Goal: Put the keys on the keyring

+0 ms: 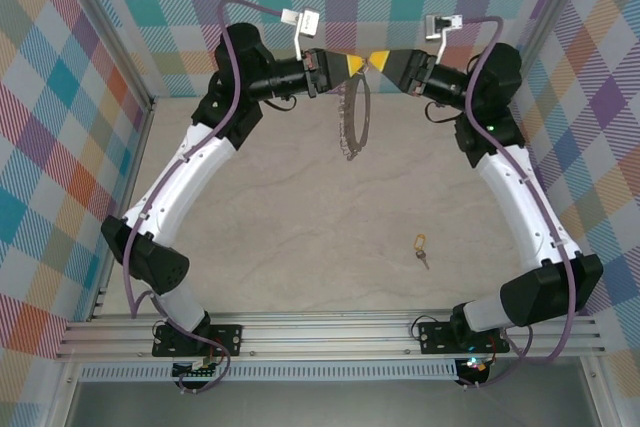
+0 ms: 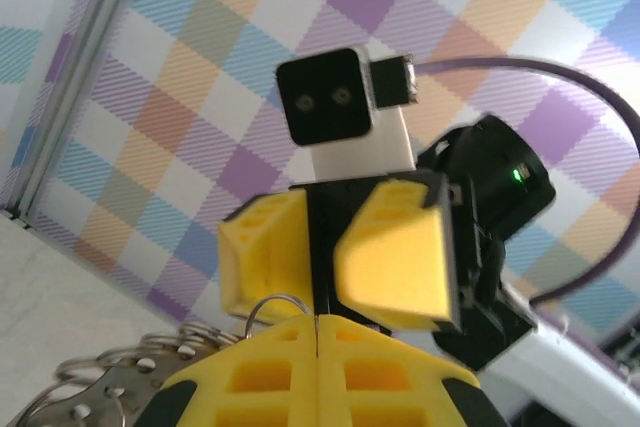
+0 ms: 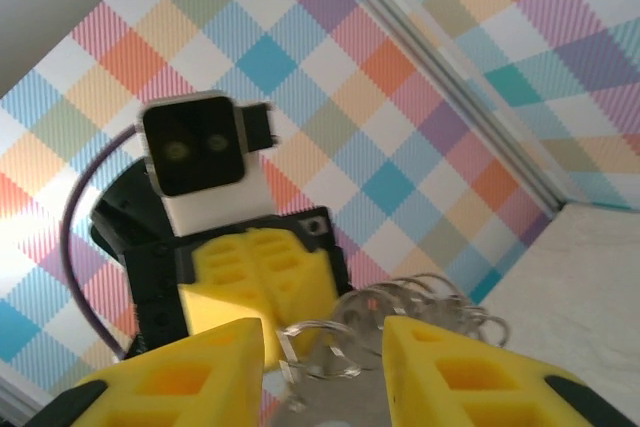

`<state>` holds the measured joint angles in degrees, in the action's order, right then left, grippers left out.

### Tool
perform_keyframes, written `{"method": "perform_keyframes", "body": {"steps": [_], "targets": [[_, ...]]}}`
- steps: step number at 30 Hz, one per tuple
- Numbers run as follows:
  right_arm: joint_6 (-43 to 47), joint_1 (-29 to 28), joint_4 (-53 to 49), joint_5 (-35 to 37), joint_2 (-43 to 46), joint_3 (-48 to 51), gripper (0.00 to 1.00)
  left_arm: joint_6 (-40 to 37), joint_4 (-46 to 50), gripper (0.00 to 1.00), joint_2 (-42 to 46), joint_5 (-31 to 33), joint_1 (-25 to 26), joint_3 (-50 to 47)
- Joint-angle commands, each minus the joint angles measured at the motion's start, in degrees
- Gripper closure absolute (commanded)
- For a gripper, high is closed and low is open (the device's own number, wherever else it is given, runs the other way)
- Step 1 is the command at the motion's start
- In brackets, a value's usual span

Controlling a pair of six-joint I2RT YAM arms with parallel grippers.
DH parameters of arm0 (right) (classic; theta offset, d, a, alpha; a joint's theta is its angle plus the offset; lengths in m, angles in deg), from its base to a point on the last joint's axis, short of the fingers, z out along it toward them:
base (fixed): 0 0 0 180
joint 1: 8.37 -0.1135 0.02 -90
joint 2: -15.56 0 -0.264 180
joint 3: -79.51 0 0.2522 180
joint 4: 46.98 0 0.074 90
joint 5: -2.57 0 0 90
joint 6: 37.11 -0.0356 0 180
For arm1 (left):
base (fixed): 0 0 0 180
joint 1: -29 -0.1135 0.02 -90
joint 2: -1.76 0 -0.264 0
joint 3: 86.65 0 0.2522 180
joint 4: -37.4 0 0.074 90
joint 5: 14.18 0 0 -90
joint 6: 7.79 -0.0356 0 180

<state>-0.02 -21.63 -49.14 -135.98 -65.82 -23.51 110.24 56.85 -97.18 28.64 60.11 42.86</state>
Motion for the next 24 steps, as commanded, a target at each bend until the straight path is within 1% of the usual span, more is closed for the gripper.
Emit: {"method": "perform_keyframes", "body": {"steps": [1,4,7,12,24], "targets": [[5.4,1.1,-7.3,-4.1,1.7,-3.5,0.63,-11.6,15.4,1.0,-2.4,-6.5,0.3,10.1],[6.5,1.1,-8.8,-5.9,1.6,-4.5,0.63,-17.0,25.3,1.0,-6.3,-8.7,0.3,18.6],[6.8,1.2,-9.3,-7.7,1.5,-5.4,0.64,-19.1,29.7,1.0,-8.6,-9.7,-0.1,23.2],[6.4,1.1,-9.3,-9.7,1.9,-5.9,0.65,-19.2,29.5,1.0,-9.0,-10.0,-0.7,23.7],[2.4,1.0,-5.3,-9.8,3.7,-2.3,0.68,-18.8,29.8,1.0,-9.0,-10.0,-0.9,23.7]]}}
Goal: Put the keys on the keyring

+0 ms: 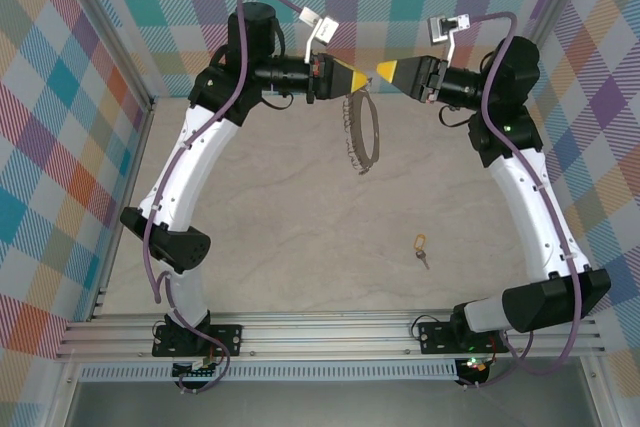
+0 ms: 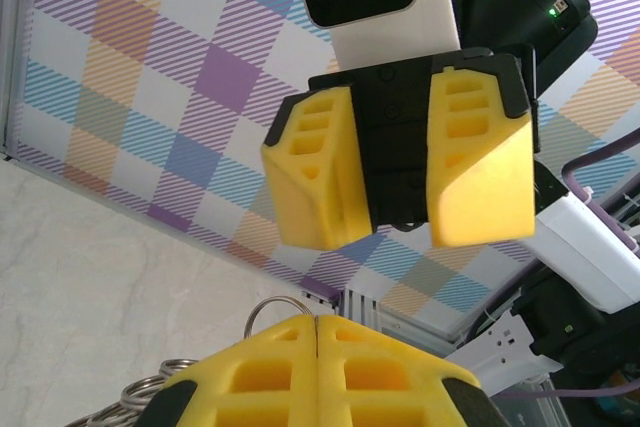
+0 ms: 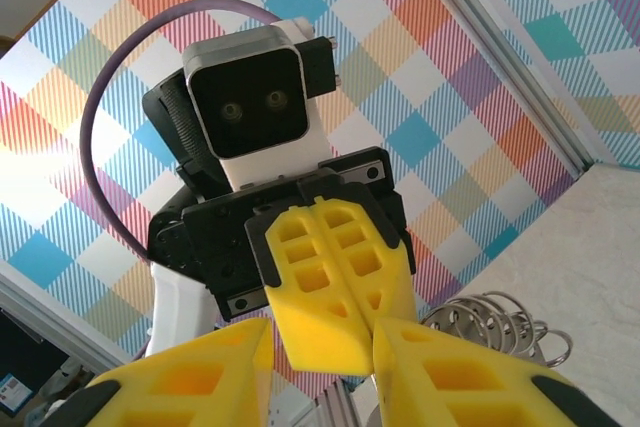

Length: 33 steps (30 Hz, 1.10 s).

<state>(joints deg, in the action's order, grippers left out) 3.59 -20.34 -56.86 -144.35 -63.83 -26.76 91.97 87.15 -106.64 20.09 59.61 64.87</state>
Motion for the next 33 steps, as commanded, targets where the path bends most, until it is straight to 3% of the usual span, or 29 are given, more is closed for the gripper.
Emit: {"method": "perform_keyframes", "body": {"steps": [1,23,30,33], "targets": [[-1.4,-0.3,2.4,-1.5,1.9,1.2,0.68,-0.6,-0.6,1.0,0.4,-1.4,-0.4,1.6],[-2.3,-3.2,4.5,-1.0,-0.1,3.2,0.71,0.3,-2.2,1.0,-0.1,-1.5,-0.4,1.7],[-2.0,-3.5,4.3,-1.0,-0.6,2.7,0.82,0.3,-2.3,1.0,-0.1,-1.5,-0.4,1.7],[-1.8,-3.5,4.1,-1.2,-0.7,2.6,0.98,0.4,-2.4,1.0,-0.2,-1.7,-0.4,1.7]]}}
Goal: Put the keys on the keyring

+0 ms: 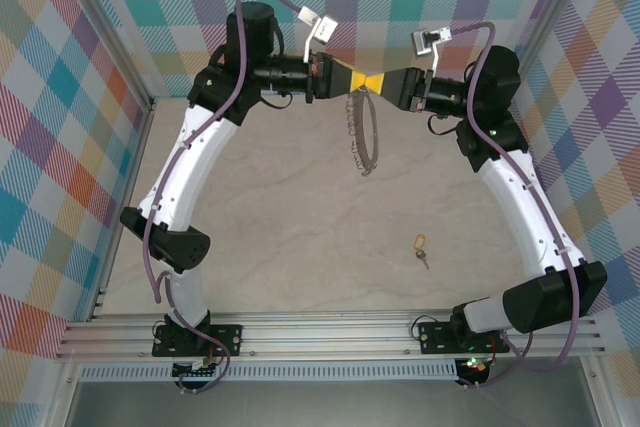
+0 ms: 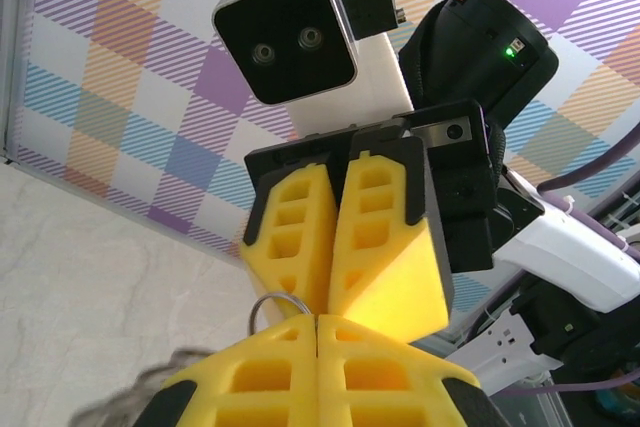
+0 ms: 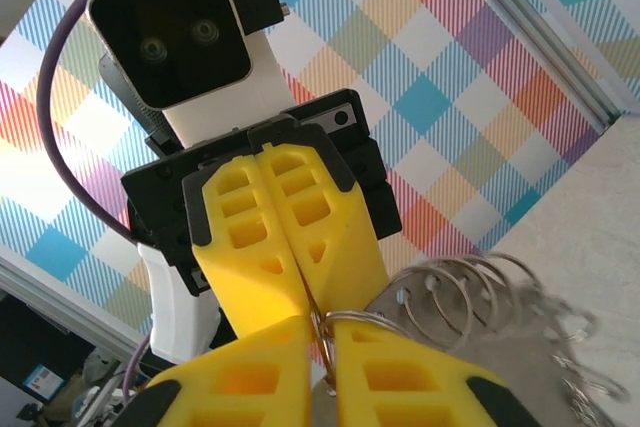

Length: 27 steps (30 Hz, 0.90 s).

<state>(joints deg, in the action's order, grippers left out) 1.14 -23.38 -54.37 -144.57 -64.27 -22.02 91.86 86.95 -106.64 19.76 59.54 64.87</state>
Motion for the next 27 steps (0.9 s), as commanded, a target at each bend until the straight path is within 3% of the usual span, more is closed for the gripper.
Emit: {"method": "perform_keyframes", "body": {"steps": [1,3,6,7,9,12,20,27], "targets": [[1.0,-0.4,1.4,-1.0,-0.2,-2.3,1.0,0.6,-2.3,1.0,-0.2,-1.3,-0.3,1.7],[2.2,-0.5,0.2,-0.5,0.0,-2.4,1.0,1.1,-2.3,0.97,-0.2,-0.2,-0.3,1.7],[5.4,-0.3,-2.7,0.9,0.4,-3.4,1.0,1.5,-1.4,0.67,0.5,5.2,-0.7,1.6],[6.0,-0.2,-2.8,1.3,0.4,-3.6,1.0,2.0,-1.1,0.62,0.8,7.8,-1.0,1.5],[6.5,-0.1,-2.4,2.1,0.4,-4.0,1.0,4.2,-1.4,0.58,1.9,13.4,-1.6,0.5],[6.3,-0.1,-0.4,2.8,0.0,-4.5,1.0,10.6,-9.2,0.51,5.5,17.5,-2.3,-6.7],[1.7,-0.1,8.6,8.0,-0.1,-4.1,1.0,28.8,-36.0,0.38,14.9,21.5,-2.4,-26.8],[-5.9,-0.2,18.8,10.7,-1.7,-3.7,1.0,38.6,-48.3,0.49,14.4,18.3,-1.3,-30.2]]}}
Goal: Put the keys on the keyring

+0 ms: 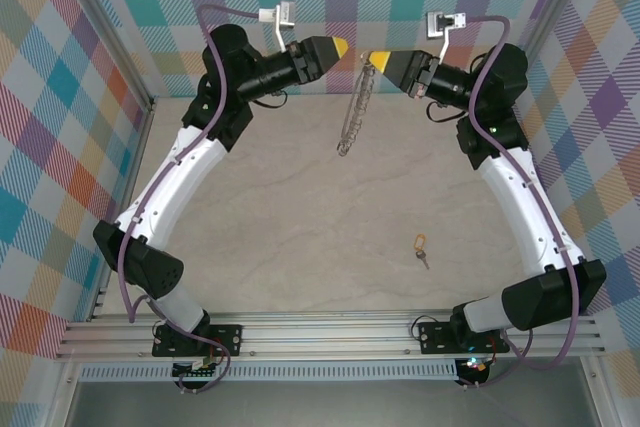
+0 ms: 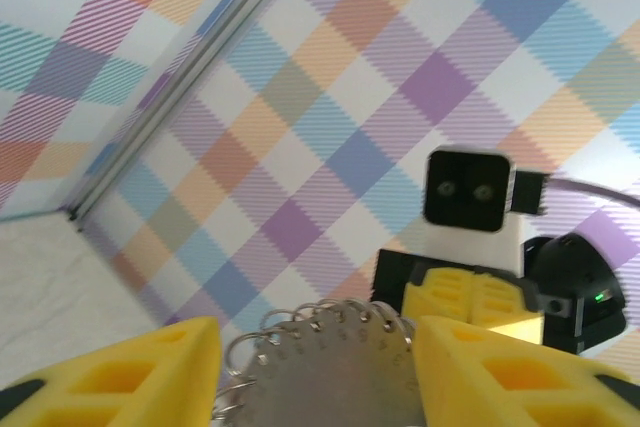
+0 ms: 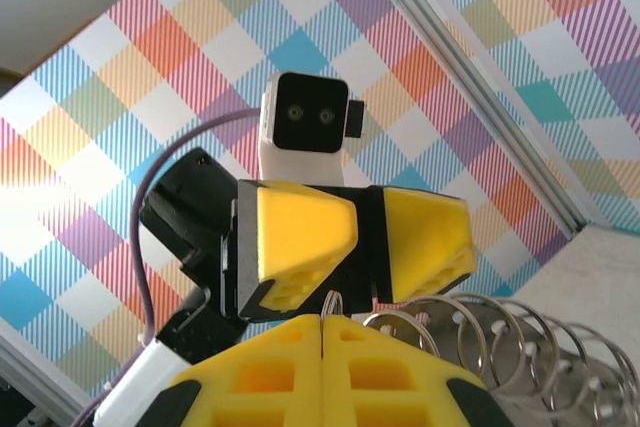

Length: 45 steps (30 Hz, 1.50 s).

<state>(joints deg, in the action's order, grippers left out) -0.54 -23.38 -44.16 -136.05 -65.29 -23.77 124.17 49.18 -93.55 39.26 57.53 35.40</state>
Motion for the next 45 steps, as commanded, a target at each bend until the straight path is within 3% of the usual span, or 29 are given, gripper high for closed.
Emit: {"method": "perform_keyframes", "body": {"steps": [1,17,40,45], "targets": [[-4.8,-0.3,9.4,2.5,-0.7,-1.9,1.0,6.4,-10.7,0.49,1.3,-1.1,1.1,-0.8],[-7.2,-0.8,12.9,5.5,-0.9,-0.3,1.0,9.5,-14.7,0.65,0.6,-1.3,4.6,-2.9],[-7.4,-0.8,12.6,4.6,-0.6,1.2,1.0,10.0,-16.8,0.65,-1.3,-2.0,6.4,-1.1],[-7.1,-0.8,12.0,4.4,-0.4,1.3,1.0,10.0,-16.9,0.72,-1.6,-1.9,6.6,-0.6]]}}
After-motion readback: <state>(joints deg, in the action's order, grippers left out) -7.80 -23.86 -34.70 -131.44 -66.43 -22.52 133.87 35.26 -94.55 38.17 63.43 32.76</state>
